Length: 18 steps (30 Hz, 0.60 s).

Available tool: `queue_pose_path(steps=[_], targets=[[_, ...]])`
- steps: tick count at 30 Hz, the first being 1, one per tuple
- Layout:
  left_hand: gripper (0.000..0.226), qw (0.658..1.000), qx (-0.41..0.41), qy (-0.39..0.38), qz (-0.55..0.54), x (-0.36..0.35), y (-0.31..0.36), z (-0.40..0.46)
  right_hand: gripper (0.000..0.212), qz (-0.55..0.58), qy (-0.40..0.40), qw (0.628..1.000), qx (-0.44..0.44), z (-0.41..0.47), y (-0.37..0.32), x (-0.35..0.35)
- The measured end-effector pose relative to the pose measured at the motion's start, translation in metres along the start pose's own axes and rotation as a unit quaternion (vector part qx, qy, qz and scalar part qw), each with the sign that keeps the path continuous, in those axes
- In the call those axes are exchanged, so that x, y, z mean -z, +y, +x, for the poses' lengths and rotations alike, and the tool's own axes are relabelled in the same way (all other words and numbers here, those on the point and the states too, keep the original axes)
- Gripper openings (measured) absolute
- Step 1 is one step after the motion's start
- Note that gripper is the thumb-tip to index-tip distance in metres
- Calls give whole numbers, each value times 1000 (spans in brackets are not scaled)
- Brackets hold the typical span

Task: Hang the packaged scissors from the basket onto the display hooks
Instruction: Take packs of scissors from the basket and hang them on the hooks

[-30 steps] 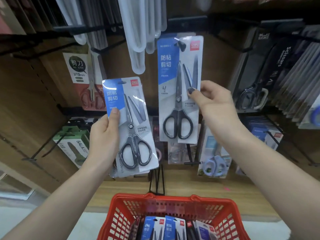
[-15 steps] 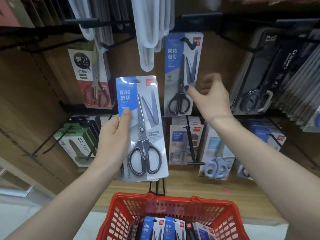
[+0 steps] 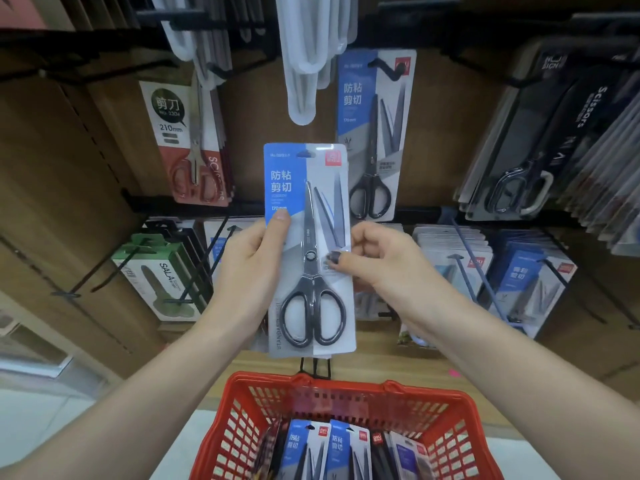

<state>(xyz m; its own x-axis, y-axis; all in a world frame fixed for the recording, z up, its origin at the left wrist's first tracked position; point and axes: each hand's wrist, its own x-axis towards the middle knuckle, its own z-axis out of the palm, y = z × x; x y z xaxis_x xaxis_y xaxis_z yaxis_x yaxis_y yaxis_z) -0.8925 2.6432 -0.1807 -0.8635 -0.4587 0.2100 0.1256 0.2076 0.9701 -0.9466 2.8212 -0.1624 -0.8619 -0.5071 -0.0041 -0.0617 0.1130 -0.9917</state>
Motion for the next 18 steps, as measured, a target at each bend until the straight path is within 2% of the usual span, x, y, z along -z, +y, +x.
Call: queue_pose_path(steps=[5, 8, 11, 14, 16, 18], targets=[[58, 1000, 21, 1, 23, 7, 0, 3, 10, 98, -35, 995, 8, -6, -7, 18], [57, 998, 19, 49, 22, 13, 2, 10, 12, 109, -30, 993, 34, -12, -12, 33], [49, 998, 19, 64, 5, 20, 1, 16, 7, 90, -32, 992, 80, -21, -16, 47], [43, 997, 16, 67, -20, 24, 2, 18, 31, 64, -38, 991, 112, -29, -20, 55], [40, 997, 15, 64, -30, 25, 3, 19, 29, 73, -37, 988, 132, -32, -22, 59], [40, 997, 13, 61, -34, 24, 3, 19, 36, 92, -21, 985, 145, -33, -23, 63]])
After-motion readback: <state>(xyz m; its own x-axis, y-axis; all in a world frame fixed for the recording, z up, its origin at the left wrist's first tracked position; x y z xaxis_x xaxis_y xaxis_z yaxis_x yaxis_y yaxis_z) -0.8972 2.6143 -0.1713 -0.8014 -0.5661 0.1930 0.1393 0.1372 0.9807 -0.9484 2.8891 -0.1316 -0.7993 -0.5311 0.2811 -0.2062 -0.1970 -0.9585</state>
